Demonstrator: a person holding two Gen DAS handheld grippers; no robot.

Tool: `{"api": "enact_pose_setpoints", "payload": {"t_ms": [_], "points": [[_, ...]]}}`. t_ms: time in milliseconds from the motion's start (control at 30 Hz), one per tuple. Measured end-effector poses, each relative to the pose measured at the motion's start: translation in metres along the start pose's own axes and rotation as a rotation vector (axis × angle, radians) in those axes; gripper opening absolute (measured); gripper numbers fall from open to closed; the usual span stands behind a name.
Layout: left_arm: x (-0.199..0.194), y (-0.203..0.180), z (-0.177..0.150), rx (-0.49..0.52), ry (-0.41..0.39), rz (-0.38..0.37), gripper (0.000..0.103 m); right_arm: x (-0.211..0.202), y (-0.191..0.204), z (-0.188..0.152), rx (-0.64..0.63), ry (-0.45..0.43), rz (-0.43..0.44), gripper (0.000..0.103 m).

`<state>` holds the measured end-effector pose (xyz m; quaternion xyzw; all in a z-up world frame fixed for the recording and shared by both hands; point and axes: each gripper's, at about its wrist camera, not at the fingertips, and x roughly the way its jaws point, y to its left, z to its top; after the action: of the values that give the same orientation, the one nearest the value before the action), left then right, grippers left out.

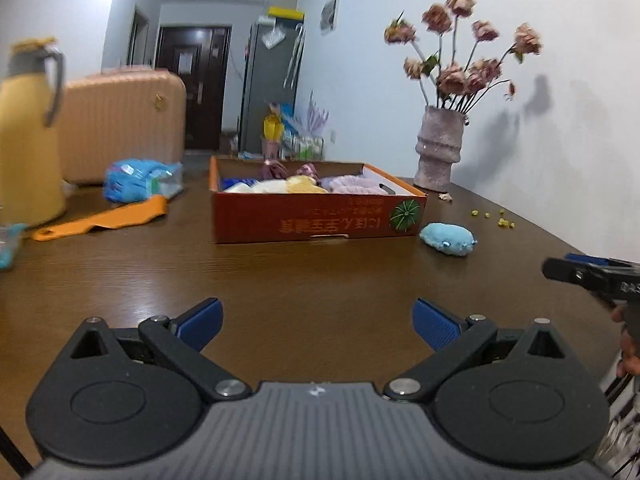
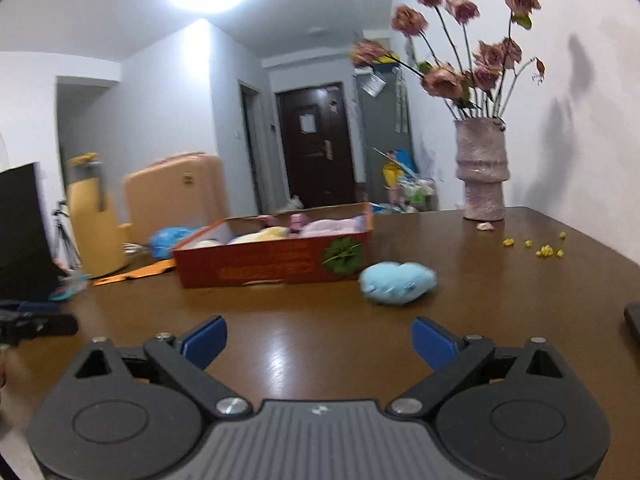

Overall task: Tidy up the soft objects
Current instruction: 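Withdraw both tools from the box toward the light-blue plush, then close both tools together on the light-blue plush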

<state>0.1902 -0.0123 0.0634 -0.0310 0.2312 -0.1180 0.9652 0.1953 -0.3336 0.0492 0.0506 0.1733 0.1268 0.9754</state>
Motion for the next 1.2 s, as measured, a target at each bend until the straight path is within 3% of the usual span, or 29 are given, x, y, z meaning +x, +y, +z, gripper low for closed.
{"api": "enact_pose_setpoints", "payload": {"t_ms": [100, 233, 367, 500, 633, 733, 800, 867, 1000, 1067, 1200], "points": [[0.045, -0.007, 0.022, -0.029, 0.059, -0.055, 0.103, 0.048, -0.028, 0.026, 0.002, 0.049, -0.03, 0.097], [0.109, -0.02, 0.054, -0.084, 0.134, -0.134, 0.103, 0.119, -0.079, 0.049, 0.08, 0.138, 0.025, 0.09], [0.174, -0.052, 0.07, -0.116, 0.218, -0.172, 0.103, 0.178, -0.113, 0.056, 0.149, 0.239, -0.007, 0.076], [0.235, -0.083, 0.077, -0.097, 0.265, -0.208, 0.094, 0.204, -0.121, 0.052, 0.153, 0.253, 0.023, 0.071], [0.276, -0.093, 0.078, -0.147, 0.327, -0.251, 0.085, 0.205, -0.125, 0.048, 0.202, 0.258, 0.114, 0.043], [0.284, -0.091, 0.073, -0.158, 0.365, -0.302, 0.075, 0.202, -0.121, 0.047, 0.235, 0.266, 0.197, 0.032], [0.28, -0.091, 0.071, -0.124, 0.348, -0.316, 0.058, 0.202, -0.109, 0.044, 0.219, 0.28, 0.243, 0.03], [0.274, -0.087, 0.069, -0.126, 0.346, -0.327, 0.056, 0.201, -0.098, 0.041, 0.17, 0.277, 0.236, 0.03], [0.255, -0.076, 0.069, -0.127, 0.33, -0.31, 0.045, 0.203, -0.095, 0.04, 0.204, 0.302, 0.295, 0.029], [0.236, -0.072, 0.07, -0.111, 0.335, -0.31, 0.039, 0.196, -0.084, 0.04, 0.201, 0.308, 0.327, 0.019], [0.178, -0.058, 0.058, -0.074, 0.318, -0.299, 0.033, 0.159, -0.033, 0.027, 0.127, 0.288, 0.402, 0.012]]}}
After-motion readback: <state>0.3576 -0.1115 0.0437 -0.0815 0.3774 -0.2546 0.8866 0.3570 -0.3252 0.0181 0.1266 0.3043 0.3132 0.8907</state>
